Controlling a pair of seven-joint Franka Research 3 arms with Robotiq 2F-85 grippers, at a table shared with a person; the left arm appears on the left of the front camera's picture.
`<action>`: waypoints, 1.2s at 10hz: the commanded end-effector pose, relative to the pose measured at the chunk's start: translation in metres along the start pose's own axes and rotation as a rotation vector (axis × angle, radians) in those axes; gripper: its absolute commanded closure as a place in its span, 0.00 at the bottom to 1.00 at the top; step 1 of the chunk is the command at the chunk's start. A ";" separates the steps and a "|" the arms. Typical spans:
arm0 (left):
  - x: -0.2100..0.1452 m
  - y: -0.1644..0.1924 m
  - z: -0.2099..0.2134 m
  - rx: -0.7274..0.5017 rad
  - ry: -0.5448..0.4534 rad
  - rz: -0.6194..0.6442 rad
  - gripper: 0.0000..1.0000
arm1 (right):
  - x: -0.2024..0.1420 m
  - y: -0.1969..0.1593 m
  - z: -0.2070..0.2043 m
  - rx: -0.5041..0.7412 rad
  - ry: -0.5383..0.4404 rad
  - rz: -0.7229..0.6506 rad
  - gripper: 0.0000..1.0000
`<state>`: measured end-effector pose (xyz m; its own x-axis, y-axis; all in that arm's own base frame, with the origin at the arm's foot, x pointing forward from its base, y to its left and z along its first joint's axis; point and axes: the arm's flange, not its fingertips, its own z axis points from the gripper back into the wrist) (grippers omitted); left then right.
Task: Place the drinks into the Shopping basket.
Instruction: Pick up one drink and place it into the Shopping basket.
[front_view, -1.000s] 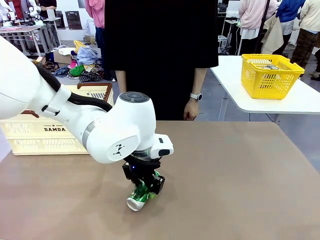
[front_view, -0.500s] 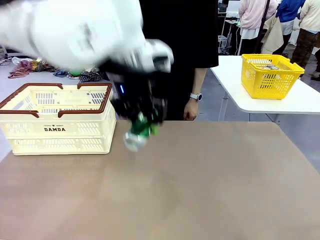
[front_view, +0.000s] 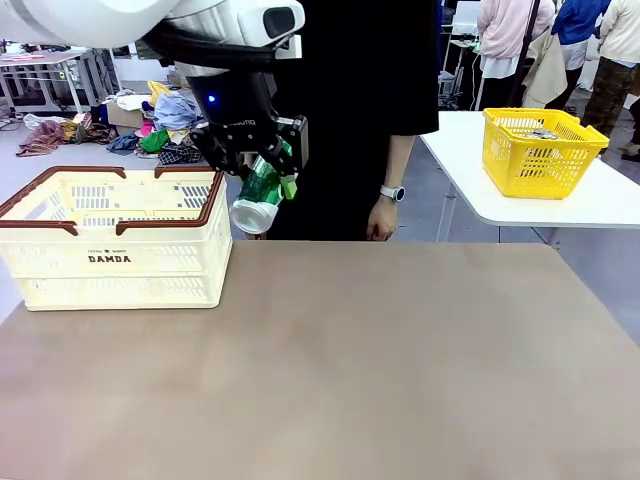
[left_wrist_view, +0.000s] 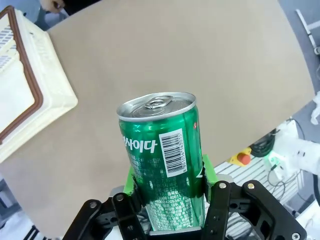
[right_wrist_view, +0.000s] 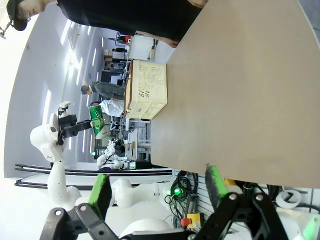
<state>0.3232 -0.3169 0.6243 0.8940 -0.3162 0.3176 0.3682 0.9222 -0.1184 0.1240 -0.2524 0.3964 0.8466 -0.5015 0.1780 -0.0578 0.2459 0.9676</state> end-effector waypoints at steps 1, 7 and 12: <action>-0.005 -0.001 0.007 -0.008 -0.001 -0.008 1.00 | -0.004 0.003 0.003 0.013 -0.016 0.025 0.00; 0.087 0.124 0.013 0.059 -0.114 0.350 1.00 | -0.004 0.003 0.003 0.013 -0.016 0.025 0.00; 0.137 0.290 -0.038 0.066 0.017 0.411 1.00 | -0.004 0.003 0.003 0.013 -0.016 0.025 0.00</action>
<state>0.5525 -0.1049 0.5903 0.9555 0.1264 0.2666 -0.0867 0.9840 -0.1560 0.1239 -0.2526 0.3962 0.8465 -0.5023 0.1765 -0.0562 0.2454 0.9678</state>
